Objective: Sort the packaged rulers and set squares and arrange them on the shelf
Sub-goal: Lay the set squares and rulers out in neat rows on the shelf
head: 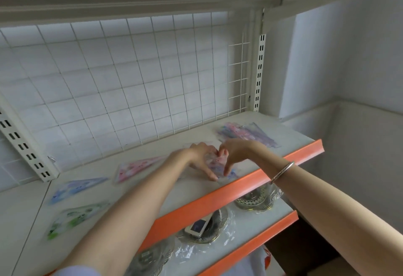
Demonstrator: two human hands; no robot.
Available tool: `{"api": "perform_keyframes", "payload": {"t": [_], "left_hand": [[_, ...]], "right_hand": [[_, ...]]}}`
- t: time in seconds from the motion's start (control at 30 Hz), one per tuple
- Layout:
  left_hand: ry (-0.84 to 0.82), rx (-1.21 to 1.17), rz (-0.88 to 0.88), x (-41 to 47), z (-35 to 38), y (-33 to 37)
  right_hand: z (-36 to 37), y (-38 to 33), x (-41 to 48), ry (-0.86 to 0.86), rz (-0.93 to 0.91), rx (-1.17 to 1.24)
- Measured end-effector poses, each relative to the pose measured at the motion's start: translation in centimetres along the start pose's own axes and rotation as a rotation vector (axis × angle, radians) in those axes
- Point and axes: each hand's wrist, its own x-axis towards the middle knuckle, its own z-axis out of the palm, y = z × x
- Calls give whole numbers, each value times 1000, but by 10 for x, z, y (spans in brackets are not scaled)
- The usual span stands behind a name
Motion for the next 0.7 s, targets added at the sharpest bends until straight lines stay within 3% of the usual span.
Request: {"api": "perform_keyframes", "payload": {"t": [0.2, 0.6, 0.7], "left_hand": [[-58, 138, 14, 2, -8, 5], [-74, -22, 17, 5, -5, 0], [-15, -103, 20, 3, -7, 2]], "right_hand": [[4, 5, -2, 33, 41, 65], [11, 4, -1, -15, 112, 176], [6, 5, -5, 8, 111, 264]]}}
